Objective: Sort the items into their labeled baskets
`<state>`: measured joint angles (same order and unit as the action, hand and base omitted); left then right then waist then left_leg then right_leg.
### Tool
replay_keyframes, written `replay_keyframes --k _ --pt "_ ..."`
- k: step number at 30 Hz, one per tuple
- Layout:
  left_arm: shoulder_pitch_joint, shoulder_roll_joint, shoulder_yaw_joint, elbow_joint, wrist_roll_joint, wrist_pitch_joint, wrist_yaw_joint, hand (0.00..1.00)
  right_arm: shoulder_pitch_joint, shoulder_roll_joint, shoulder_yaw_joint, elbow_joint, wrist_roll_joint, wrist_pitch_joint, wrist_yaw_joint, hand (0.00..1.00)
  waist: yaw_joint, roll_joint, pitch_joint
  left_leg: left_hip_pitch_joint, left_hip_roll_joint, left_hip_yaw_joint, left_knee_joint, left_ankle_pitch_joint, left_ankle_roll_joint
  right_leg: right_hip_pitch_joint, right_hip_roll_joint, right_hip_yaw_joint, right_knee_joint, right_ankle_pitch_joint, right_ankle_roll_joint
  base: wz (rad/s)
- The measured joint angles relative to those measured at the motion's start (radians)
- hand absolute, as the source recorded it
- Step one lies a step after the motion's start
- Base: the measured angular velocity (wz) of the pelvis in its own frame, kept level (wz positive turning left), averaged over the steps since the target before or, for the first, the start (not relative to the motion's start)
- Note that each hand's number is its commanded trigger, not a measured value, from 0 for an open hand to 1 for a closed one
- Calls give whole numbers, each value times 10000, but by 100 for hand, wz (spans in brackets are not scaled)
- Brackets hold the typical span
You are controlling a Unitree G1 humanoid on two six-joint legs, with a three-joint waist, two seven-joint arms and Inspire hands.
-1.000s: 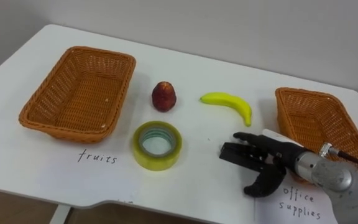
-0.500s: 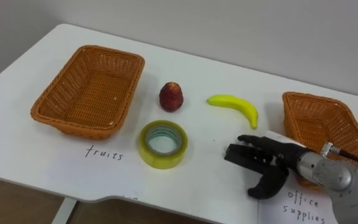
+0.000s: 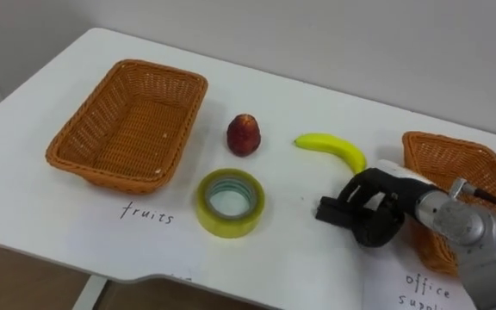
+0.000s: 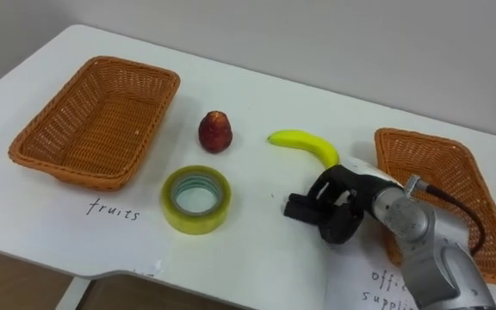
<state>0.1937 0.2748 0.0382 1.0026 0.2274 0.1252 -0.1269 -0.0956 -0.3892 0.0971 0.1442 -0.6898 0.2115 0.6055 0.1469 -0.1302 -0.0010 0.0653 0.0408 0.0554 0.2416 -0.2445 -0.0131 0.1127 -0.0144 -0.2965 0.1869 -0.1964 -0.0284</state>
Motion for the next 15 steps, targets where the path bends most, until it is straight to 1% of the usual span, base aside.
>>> replay_keyframes --k 2,6,15 --pt "-41 -3 -45 1 4 -1 50 0 29 21 2 87 187 82 47 100 18 47 -17 45 -5 0 -28 1 0 21 -5 -8 0 1 1 0" --pt "-38 -3 -50 4 4 4 79 0 114 17 1 76 258 52 12 100 10 136 -19 145 -1 2 -59 2 -1 98 -7 -15 -2 1 1 0" --pt "-33 -1 -50 -15 -24 0 74 0 169 11 -7 68 574 33 11 100 -36 153 -22 152 -5 -1 -49 9 -11 96 -7 11 17 1 1 0"
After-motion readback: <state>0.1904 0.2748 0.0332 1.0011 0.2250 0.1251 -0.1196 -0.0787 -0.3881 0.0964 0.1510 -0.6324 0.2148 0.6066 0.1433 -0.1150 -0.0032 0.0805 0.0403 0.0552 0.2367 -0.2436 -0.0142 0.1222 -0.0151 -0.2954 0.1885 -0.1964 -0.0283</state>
